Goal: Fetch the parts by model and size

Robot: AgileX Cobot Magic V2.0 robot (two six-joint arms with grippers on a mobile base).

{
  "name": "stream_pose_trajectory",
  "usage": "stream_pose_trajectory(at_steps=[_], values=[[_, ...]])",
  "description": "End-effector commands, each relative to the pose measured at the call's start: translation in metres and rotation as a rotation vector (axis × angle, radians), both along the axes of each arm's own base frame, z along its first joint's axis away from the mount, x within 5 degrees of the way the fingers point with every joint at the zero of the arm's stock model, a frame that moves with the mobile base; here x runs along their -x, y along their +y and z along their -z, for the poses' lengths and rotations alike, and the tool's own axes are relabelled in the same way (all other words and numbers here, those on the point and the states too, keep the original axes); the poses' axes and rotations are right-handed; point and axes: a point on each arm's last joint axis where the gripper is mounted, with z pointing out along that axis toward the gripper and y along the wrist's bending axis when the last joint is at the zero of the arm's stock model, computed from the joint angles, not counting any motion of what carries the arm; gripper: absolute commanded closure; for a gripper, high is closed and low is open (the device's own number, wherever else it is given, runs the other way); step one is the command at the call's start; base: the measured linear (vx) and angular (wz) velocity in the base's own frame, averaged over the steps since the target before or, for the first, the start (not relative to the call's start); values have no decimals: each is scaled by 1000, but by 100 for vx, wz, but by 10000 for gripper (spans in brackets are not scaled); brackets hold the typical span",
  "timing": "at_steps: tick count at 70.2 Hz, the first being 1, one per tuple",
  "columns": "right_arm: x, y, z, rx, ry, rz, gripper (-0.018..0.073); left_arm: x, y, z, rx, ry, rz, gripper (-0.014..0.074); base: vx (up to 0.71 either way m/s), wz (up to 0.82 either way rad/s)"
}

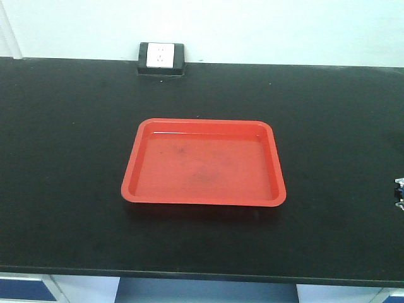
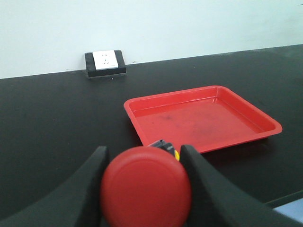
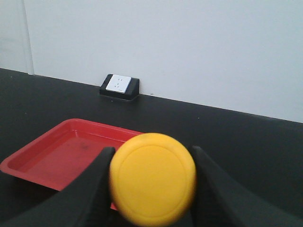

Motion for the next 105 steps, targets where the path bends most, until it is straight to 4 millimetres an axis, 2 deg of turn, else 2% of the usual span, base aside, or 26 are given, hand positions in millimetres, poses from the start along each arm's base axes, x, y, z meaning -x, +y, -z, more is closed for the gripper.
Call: stream_pose_trajectory(at_steps=[1,105], values=[[1,0,-15,-14,-97,-1,569,0,-1,-15,34,-85,15,603,8,-6],[1,0,-15,-14,-97,-1,569,0,-1,-15,34,-85,15,603,4,-4]])
